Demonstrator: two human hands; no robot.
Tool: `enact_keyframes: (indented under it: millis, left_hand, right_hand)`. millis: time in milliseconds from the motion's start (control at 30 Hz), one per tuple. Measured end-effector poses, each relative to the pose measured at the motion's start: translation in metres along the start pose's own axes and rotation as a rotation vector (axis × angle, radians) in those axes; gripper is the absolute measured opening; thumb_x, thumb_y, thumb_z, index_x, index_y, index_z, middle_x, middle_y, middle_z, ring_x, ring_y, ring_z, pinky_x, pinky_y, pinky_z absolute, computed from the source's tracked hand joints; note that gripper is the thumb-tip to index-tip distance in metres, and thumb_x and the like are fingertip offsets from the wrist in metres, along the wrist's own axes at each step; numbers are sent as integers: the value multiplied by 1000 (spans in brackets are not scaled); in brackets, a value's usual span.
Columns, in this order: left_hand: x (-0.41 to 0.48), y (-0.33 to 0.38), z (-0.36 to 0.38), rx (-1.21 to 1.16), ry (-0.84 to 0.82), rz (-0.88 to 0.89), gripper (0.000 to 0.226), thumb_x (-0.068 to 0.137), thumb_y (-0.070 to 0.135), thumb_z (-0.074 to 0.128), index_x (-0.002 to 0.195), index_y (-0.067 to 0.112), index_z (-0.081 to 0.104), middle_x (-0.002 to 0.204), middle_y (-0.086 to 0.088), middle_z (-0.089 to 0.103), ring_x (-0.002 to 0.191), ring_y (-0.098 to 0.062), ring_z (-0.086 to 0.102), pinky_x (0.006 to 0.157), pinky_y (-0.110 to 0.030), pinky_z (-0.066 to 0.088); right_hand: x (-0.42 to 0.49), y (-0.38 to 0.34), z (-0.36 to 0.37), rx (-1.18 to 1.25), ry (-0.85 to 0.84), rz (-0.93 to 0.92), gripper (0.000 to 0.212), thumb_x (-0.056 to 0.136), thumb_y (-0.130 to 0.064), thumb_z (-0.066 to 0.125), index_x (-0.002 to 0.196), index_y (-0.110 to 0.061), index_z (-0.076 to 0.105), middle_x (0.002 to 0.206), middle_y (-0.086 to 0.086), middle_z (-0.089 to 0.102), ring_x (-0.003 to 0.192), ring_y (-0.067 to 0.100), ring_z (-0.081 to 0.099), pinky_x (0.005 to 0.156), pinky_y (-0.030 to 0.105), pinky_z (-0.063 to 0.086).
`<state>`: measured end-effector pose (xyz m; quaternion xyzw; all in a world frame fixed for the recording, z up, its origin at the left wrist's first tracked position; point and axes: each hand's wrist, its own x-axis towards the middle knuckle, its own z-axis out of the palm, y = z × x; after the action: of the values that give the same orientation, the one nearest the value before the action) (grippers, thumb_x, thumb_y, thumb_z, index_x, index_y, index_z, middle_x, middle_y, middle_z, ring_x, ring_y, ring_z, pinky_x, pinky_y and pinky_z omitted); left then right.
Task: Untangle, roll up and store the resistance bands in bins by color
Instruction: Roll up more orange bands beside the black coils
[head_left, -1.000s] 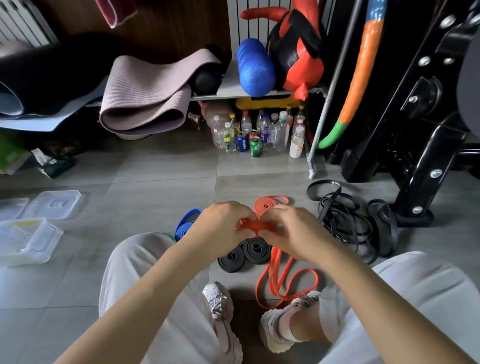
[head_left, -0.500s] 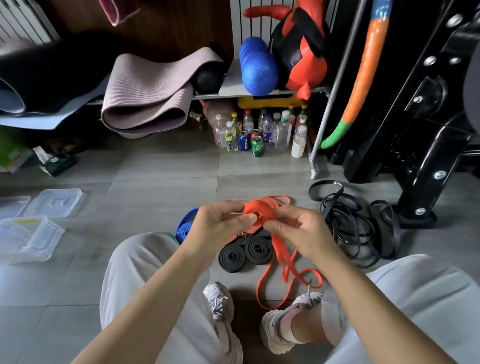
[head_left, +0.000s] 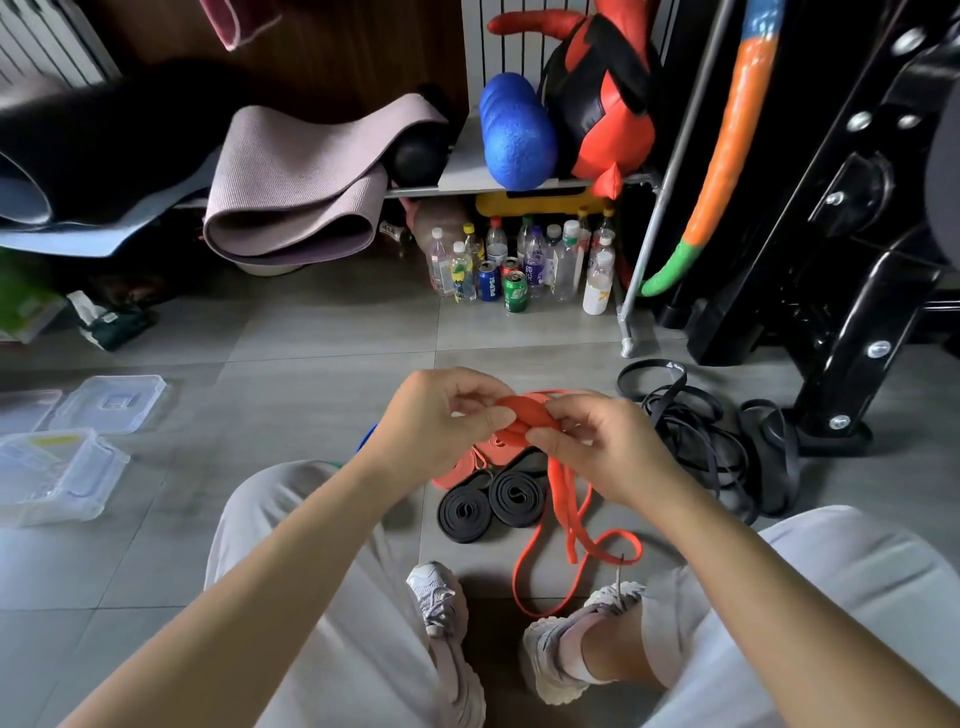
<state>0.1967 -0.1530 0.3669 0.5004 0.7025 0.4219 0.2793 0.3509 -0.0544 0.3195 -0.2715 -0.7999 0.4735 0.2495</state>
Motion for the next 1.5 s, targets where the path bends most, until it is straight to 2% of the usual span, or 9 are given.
enact_keyframes:
  millis: [200,367,500,667,800,933,1200,1367,1500]
  left_hand:
    - [-1,-4,12,-309,167,27,12,86,1,62,91,11,67,82,-7,72,76,-19,70,74,-28,56]
    - [-6,-9,26,-559,156,-57,11,88,2,58,94,9,64,85,-9,69,79,-18,67,74,-27,55]
    - [-1,-11,18,-38,68,38,35,81,11,71,101,36,57,92,13,60,83,-7,60,71,-27,53]
    - [9,4,2,417,-50,44,20,79,17,72,98,22,70,88,9,68,87,-12,62,82,-29,49]
    - [7,5,-1,126,22,16,19,77,6,73,85,24,70,76,11,68,69,0,63,70,-16,50]
    - [3,3,7,-267,130,-64,23,79,-3,68,85,20,69,74,8,72,67,-2,65,67,-15,51]
    - [-7,2,34,-781,116,-186,18,82,-3,61,93,10,67,81,-1,74,74,-11,69,68,-20,54]
    - [3,0,14,121,34,78,43,76,18,76,109,40,58,99,10,62,91,-8,59,78,-26,50]
    - [9,17,7,517,-42,202,16,81,23,68,97,24,69,89,9,63,84,-12,57,76,-24,42]
  right_hand:
    - [-1,-10,9,494,140,87,18,72,-10,73,83,-25,70,70,-5,72,66,9,65,63,17,51]
    - [-1,-7,8,347,172,41,19,80,-11,71,87,-29,70,79,-1,74,72,11,65,70,23,52]
    - [2,-4,-3,-34,97,-18,21,78,-26,69,98,-18,72,84,-6,69,78,14,66,72,23,50]
    - [7,-10,-9,-312,32,-159,13,82,-21,70,94,-17,72,71,-19,53,70,-7,51,63,8,35]
    - [6,-8,-10,116,54,7,21,74,-19,76,85,-34,68,76,-17,69,73,-4,64,72,12,47]
    - [-1,-2,-6,403,153,100,21,62,-30,73,82,-28,70,80,-3,74,78,15,68,77,27,53]
    - [-4,-11,0,450,220,64,18,75,-17,73,87,-29,71,80,-4,75,77,14,70,78,38,57]
    - [-1,-4,-8,6,54,-24,9,79,-27,70,81,-35,70,78,-2,74,73,15,69,72,39,55]
    - [4,-8,-4,-132,48,-26,10,79,-27,72,87,-32,70,79,-2,73,75,13,68,75,41,53]
